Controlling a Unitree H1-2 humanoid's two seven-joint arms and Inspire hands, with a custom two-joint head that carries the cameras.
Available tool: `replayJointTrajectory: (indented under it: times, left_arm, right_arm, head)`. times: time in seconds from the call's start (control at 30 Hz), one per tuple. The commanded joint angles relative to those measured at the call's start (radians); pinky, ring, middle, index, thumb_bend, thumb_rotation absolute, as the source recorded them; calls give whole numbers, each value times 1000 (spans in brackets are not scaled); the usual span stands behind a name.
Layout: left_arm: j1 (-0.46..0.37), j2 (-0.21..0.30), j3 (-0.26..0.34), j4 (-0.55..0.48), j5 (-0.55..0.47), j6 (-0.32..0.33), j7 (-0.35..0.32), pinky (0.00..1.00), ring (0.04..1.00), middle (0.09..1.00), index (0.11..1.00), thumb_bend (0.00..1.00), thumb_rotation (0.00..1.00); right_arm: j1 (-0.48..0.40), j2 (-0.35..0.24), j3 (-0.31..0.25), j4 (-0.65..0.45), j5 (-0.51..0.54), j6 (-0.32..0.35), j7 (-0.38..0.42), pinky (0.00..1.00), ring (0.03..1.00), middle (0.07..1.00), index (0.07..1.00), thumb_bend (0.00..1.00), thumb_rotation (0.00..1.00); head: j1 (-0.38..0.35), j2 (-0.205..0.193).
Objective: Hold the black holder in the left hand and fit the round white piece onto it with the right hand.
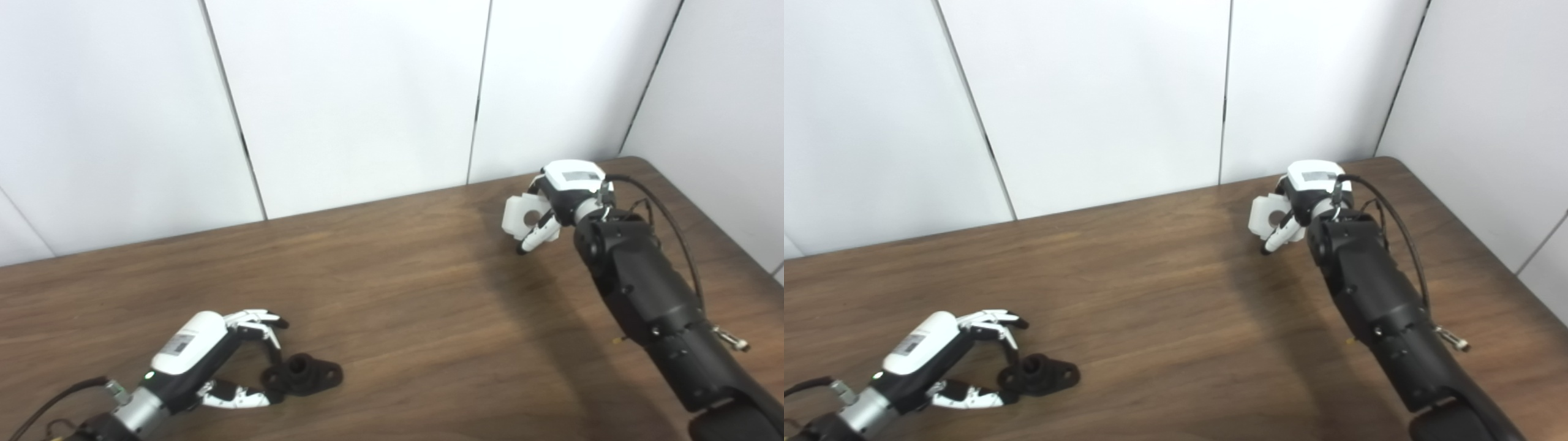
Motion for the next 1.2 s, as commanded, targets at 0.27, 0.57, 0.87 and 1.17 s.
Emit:
replayJointTrajectory:
  times: [0.27, 0.57, 0.87, 1.17]
  left_arm:
    - [24, 48, -15, 27, 17, 18, -44, 778, 849, 802, 480, 522, 53]
    - [22, 49, -14, 23, 18, 22, -48, 774, 848, 802, 480, 522, 52]
    - [19, 39, -10, 37, 14, 19, -31, 765, 840, 793, 480, 522, 52]
    - [18, 42, -12, -7, 21, 74, -81, 821, 867, 802, 480, 522, 52]
  right_arm:
    - [-39, -46, 4, 20, 30, 20, -75, 877, 950, 941, 761, 916, 363]
    - [-38, -53, 8, -1, 25, 29, -82, 871, 947, 939, 768, 900, 341]
    - [-34, -51, 0, -14, 40, 21, -163, 846, 899, 884, 633, 848, 270]
    - [0, -41, -9, -59, 86, -21, -346, 789, 789, 739, 483, 521, 141]
  head:
    - [4, 3]
    - [8, 6]
    - [15, 9]
    - [26, 16]
